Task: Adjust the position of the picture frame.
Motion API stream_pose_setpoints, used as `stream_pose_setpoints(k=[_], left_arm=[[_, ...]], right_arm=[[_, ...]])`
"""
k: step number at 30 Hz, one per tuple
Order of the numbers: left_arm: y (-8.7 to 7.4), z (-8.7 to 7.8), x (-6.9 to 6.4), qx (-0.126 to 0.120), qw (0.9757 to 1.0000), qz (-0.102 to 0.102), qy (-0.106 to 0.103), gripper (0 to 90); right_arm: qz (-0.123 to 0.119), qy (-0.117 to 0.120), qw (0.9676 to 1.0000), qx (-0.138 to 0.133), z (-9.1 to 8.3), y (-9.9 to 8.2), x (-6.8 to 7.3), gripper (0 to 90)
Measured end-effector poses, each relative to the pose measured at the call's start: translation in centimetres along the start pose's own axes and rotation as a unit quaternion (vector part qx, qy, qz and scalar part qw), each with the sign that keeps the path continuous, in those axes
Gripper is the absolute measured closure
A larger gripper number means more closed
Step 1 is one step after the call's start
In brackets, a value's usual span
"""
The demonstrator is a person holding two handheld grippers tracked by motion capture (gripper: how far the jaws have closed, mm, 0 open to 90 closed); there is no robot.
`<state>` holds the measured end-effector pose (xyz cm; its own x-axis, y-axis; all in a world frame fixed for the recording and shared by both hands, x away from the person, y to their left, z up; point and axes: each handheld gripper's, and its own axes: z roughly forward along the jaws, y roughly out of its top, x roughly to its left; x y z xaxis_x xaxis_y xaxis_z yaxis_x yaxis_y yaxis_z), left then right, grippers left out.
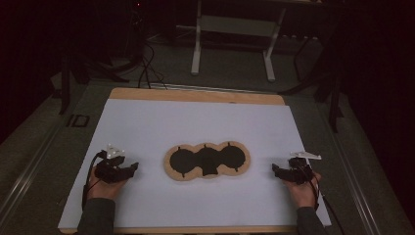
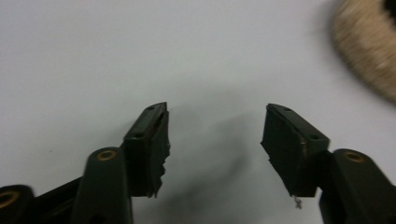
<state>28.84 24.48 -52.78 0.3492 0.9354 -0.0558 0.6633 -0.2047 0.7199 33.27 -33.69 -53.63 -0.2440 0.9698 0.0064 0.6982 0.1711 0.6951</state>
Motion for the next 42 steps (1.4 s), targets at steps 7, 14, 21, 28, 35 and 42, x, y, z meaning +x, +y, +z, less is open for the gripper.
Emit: stream_pose_setpoints(k=[7,14,21,28,35,42], left_arm=[[0.2,-0.7,-0.3,-0.022,0.9995,-0.003,-0.023,46.7],[0.5,-1.2,-0.7,-0.046,0.9972,-0.026,-0.053,48.1],[0.8,-1.3,-2.0,-0.053,0.9961,-0.013,-0.07,49.8],[1.0,-1.4,-3.5,-0.055,0.9954,0.023,-0.075,55.3],[1.2,-1.1,-4.3,-0.053,0.992,0.036,-0.109,65.8],[1.2,-1.1,-5.3,-0.056,0.9889,0.062,-0.123,75.4]], right_arm=[[-0.007,-0.005,0.9999,0.008,-0.4,0.1,0.3,30.8],[-0.012,0.008,0.9999,-0.003,-0.7,0.2,0.4,39.8],[-0.026,0.01,0.9995,-0.018,-1.2,0.3,0.8,46.0],[-0.028,0.011,0.9992,-0.028,-1.4,0.3,1.0,45.3],[-0.046,0.02,0.9985,-0.024,-1.2,0.3,1.7,47.4],[-0.061,0.034,0.9969,-0.036,-1.4,0.9,3.0,50.8]])
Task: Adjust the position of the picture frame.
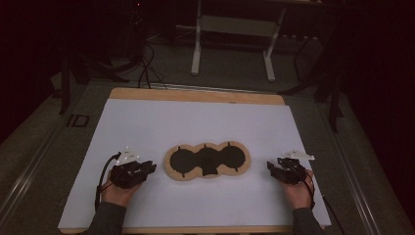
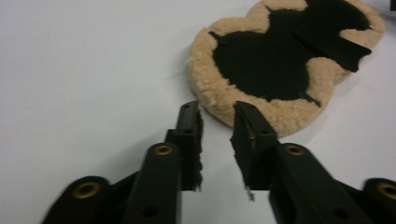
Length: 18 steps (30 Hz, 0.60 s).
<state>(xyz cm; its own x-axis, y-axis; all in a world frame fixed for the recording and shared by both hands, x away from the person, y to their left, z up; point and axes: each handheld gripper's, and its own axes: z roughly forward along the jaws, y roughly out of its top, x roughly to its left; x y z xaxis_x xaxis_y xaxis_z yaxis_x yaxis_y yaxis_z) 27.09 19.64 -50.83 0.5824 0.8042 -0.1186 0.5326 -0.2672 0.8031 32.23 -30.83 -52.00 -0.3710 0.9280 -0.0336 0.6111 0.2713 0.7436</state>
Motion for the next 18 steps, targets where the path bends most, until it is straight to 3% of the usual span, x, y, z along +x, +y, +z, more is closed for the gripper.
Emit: stream_pose_setpoints(k=[3,6,10,18], left_arm=[[0.1,0.0,-0.3,-0.007,0.9999,-0.001,-0.007,83.0],[0.1,0.3,-0.6,0.001,1.0,-0.001,-0.006,89.8],[0.1,0.6,-0.9,0.007,0.9998,0.002,-0.019,90.0],[0.1,1.5,-1.7,0.031,0.9989,0.022,-0.027,90.0]], right_arm=[[-0.004,0.008,0.9999,-0.008,-0.1,0.4,0.4,51.7],[-0.002,0.013,0.9998,-0.014,-0.1,0.7,0.8,52.3],[0.005,0.023,0.9995,-0.02,-0.1,0.9,0.9,54.5],[0.013,0.041,0.9988,-0.022,0.3,1.4,1.4,61.5]])
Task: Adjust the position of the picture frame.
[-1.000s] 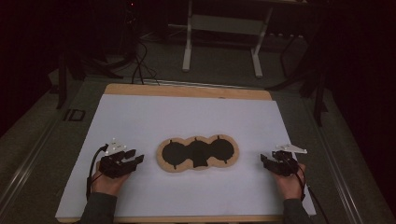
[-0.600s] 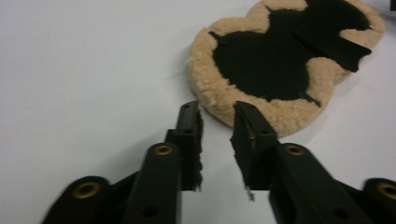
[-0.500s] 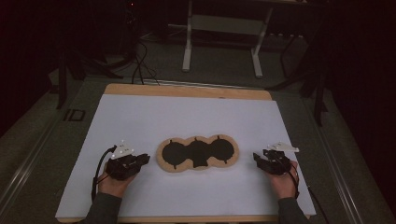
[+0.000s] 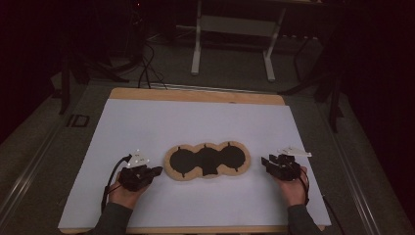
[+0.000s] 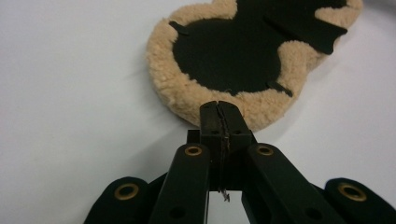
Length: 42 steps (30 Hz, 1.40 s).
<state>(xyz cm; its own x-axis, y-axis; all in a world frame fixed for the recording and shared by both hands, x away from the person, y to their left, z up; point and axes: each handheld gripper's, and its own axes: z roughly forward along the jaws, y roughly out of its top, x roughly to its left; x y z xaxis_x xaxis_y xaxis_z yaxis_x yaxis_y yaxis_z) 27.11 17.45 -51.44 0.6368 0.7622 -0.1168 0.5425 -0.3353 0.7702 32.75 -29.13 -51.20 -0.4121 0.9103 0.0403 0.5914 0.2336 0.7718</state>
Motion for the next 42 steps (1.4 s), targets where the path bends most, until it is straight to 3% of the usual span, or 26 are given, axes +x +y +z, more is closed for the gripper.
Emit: stream_pose_setpoints(k=[4,9,12,18,28,42], left_arm=[[0.0,0.3,-0.3,0.008,0.9999,0.007,0.0,90.0],[0.0,0.9,-0.7,0.025,0.9994,0.023,0.004,90.0],[0.0,1.1,-0.9,0.03,0.9992,0.026,0.004,90.0],[-0.2,1.7,-1.2,0.045,0.9983,0.037,0.002,90.0],[-0.3,3.0,-2.0,0.086,0.9937,0.071,0.011,90.0],[-0.2,3.3,-2.0,0.082,0.9939,0.073,0.015,90.0]], right_arm=[[-0.009,0.008,0.9999,0.01,0.5,0.1,0.4,67.3],[-0.033,0.028,0.9987,0.026,0.7,0.0,0.9,83.0],[-0.043,0.033,0.9979,0.035,1.0,-0.1,1.1,87.5],[-0.061,0.036,0.9961,0.052,1.4,-0.3,1.6,87.9],[-0.09,0.044,0.9922,0.074,2.4,-0.3,2.5,88.2],[-0.088,0.048,0.9922,0.074,3.2,0.1,3.1,89.2]])
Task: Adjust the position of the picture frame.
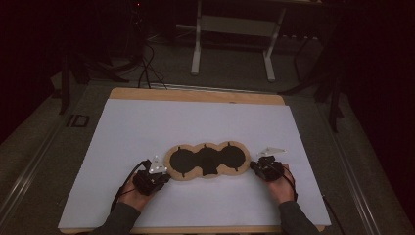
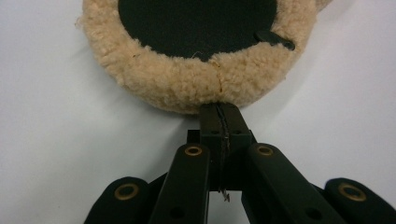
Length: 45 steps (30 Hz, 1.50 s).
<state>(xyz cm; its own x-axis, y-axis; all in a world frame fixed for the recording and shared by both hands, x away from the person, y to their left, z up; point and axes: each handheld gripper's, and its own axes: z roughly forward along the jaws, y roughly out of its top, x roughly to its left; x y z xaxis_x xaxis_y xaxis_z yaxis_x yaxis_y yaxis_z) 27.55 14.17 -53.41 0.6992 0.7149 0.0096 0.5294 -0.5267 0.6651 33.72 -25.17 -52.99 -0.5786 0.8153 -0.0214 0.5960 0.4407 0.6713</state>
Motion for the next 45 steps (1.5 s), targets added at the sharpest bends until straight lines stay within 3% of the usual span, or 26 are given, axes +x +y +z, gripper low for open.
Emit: stream_pose_setpoints(k=[5,14,28,41,45], left_arm=[[0.0,0.1,0.1,-0.002,1.0,-0.002,0.003,90.0],[0.0,0.2,0.9,-0.007,0.9995,-0.024,0.021,90.0],[0.0,0.4,1.6,-0.017,0.9989,-0.026,0.035,90.0],[0.0,0.2,1.7,-0.019,0.9989,-0.023,0.036,88.1],[0.1,-0.3,1.7,-0.033,0.9984,-0.031,0.035,87.2]], right_arm=[[0.001,0.004,1.0,-0.001,0.0,0.0,0.0,89.8],[-0.01,0.013,0.9999,0.0,0.0,0.0,0.3,89.8],[-0.002,0.016,0.9999,0.0,0.1,0.2,0.7,89.8],[0.002,-0.002,1.0,0.001,0.3,0.5,0.9,86.2],[0.0,-0.014,0.9999,-0.006,-0.2,0.5,0.8,83.6]])
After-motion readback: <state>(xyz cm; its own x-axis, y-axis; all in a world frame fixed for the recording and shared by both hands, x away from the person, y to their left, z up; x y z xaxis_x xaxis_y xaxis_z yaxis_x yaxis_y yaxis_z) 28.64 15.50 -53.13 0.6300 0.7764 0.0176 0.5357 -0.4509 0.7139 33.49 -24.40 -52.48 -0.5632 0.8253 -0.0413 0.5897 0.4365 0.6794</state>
